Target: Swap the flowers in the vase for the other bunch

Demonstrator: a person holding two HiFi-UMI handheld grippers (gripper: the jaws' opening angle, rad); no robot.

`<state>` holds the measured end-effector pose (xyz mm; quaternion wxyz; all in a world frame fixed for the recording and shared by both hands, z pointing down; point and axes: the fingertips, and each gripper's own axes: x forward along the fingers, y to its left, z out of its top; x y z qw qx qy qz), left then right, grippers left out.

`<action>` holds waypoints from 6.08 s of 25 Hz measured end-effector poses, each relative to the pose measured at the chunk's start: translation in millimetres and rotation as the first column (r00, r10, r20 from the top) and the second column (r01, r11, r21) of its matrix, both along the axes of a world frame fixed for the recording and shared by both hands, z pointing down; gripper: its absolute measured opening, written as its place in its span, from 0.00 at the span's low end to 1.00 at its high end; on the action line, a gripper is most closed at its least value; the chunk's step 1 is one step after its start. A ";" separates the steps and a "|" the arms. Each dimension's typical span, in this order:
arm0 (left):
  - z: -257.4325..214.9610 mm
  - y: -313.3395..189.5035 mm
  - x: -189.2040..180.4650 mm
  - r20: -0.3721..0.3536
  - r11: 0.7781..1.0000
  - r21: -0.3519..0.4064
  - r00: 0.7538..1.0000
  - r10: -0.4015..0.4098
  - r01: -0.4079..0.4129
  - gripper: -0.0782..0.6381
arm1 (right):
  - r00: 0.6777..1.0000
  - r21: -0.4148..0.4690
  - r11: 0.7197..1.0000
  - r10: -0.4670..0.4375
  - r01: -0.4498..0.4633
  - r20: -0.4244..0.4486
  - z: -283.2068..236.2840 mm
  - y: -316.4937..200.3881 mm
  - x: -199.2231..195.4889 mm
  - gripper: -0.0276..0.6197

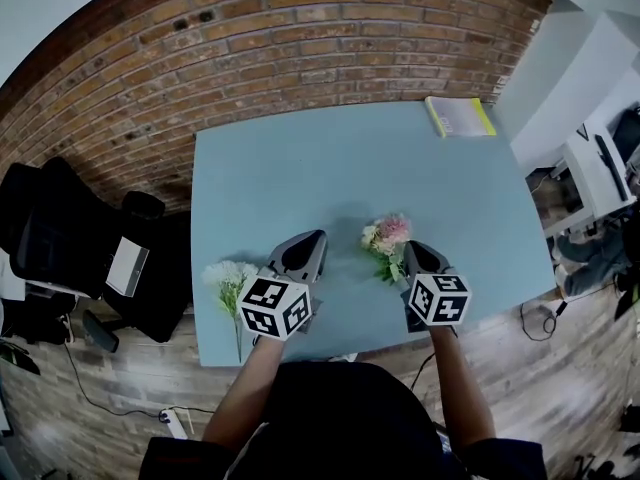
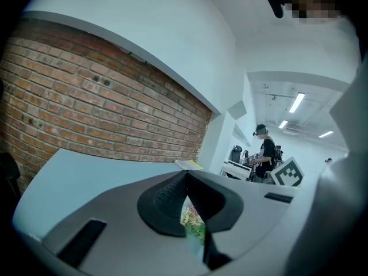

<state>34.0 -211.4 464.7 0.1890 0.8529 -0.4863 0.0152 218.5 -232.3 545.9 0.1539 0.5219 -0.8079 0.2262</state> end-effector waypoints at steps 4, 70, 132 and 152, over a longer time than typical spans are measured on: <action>4.6 -5.5 1.6 -0.001 1.000 -0.009 1.000 -0.013 0.013 0.12 | 0.999 -0.024 0.999 -0.027 0.026 -0.021 8.3 -6.8 1.2 0.06; 44.1 -25.6 10.2 -0.036 0.985 -0.111 0.990 -0.133 0.128 0.12 | 0.905 -0.422 0.844 -0.410 0.329 -0.115 137.6 -21.2 -17.0 0.90; 58.0 -47.8 -2.5 -0.015 0.977 -0.149 0.987 -0.160 0.156 0.12 | 0.766 -0.674 0.700 -0.561 0.237 -0.313 201.1 -25.9 -17.0 0.85; 47.1 -43.2 -21.7 -0.018 0.973 -0.128 0.980 -0.197 0.193 0.12 | 0.772 -0.699 0.684 -0.554 0.208 -0.312 192.2 -19.2 -14.0 0.67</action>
